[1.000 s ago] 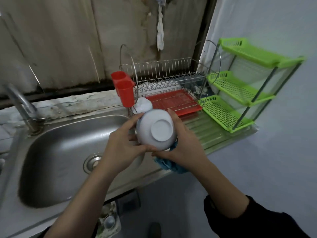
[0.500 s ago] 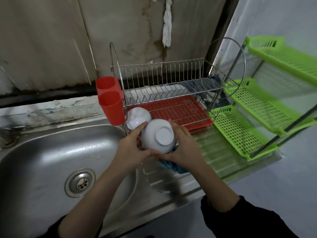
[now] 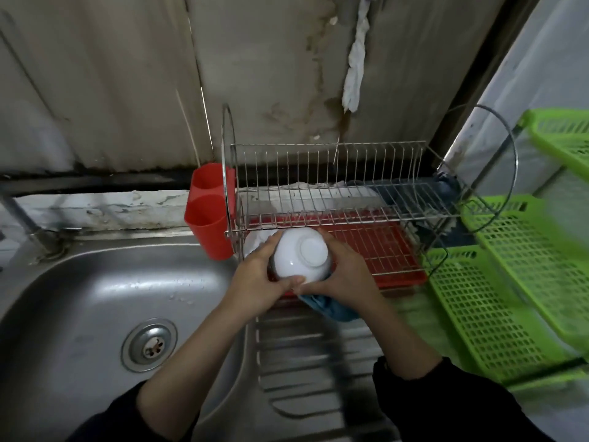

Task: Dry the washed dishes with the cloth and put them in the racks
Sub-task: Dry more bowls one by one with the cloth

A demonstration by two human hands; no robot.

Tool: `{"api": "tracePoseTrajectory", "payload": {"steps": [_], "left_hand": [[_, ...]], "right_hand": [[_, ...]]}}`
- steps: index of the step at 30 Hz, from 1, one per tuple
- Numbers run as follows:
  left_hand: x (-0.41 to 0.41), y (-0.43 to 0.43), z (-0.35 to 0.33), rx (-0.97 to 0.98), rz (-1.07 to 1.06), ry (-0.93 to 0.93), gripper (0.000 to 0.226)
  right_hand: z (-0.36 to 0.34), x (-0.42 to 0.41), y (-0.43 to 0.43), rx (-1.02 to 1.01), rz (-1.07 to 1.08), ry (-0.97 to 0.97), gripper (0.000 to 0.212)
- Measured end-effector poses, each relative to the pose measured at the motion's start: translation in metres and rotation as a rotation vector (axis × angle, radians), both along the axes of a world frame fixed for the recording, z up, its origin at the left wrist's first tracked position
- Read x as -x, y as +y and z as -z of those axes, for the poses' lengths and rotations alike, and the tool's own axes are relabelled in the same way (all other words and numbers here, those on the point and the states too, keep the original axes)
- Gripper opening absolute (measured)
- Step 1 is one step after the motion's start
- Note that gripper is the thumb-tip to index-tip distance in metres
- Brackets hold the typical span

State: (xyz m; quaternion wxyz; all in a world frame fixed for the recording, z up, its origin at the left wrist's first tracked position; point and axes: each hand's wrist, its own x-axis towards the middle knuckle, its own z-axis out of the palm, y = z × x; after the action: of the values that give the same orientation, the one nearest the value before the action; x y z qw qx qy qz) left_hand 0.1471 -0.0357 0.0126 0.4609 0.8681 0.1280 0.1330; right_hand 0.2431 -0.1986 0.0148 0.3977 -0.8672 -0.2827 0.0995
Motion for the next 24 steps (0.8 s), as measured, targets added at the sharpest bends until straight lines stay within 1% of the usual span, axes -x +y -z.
{"api": "tracePoseTrajectory", "payload": {"steps": [1, 4, 8, 11, 13, 15, 17, 19, 21, 24], "left_hand": [[-0.004, -0.001, 0.001, -0.011, -0.026, 0.010, 0.088], [-0.015, -0.006, 0.004, -0.032, -0.107, 0.040, 0.084], [-0.027, -0.007, 0.006, -0.062, -0.171, 0.068, 0.074], [-0.037, -0.003, 0.007, -0.081, -0.198, 0.107, 0.075], [-0.043, 0.001, 0.007, -0.103, -0.215, 0.133, 0.072], [-0.048, 0.003, 0.008, -0.102, -0.233, 0.163, 0.062], [-0.053, 0.004, 0.009, -0.101, -0.246, 0.177, 0.057], [-0.057, 0.004, 0.010, -0.106, -0.253, 0.179, 0.064], [-0.059, 0.002, 0.011, -0.114, -0.263, 0.166, 0.073], [-0.062, -0.001, 0.014, -0.143, -0.285, 0.168, 0.080]], "right_hand": [[-0.001, -0.007, 0.000, -0.004, -0.026, 0.008, 0.112], [0.001, -0.027, 0.001, -0.044, -0.082, 0.013, 0.095], [0.007, -0.049, 0.009, -0.044, -0.098, 0.089, 0.080], [0.010, -0.061, 0.017, -0.040, -0.137, 0.157, 0.068], [0.014, -0.067, 0.021, -0.056, -0.156, 0.211, 0.069], [0.017, -0.073, 0.025, -0.073, -0.160, 0.253, 0.079], [0.021, -0.080, 0.028, -0.054, -0.160, 0.285, 0.078], [0.022, -0.084, 0.029, -0.030, -0.171, 0.306, 0.075], [0.026, -0.088, 0.030, -0.030, -0.193, 0.315, 0.082], [0.033, -0.093, 0.033, -0.003, -0.210, 0.339, 0.088]]}}
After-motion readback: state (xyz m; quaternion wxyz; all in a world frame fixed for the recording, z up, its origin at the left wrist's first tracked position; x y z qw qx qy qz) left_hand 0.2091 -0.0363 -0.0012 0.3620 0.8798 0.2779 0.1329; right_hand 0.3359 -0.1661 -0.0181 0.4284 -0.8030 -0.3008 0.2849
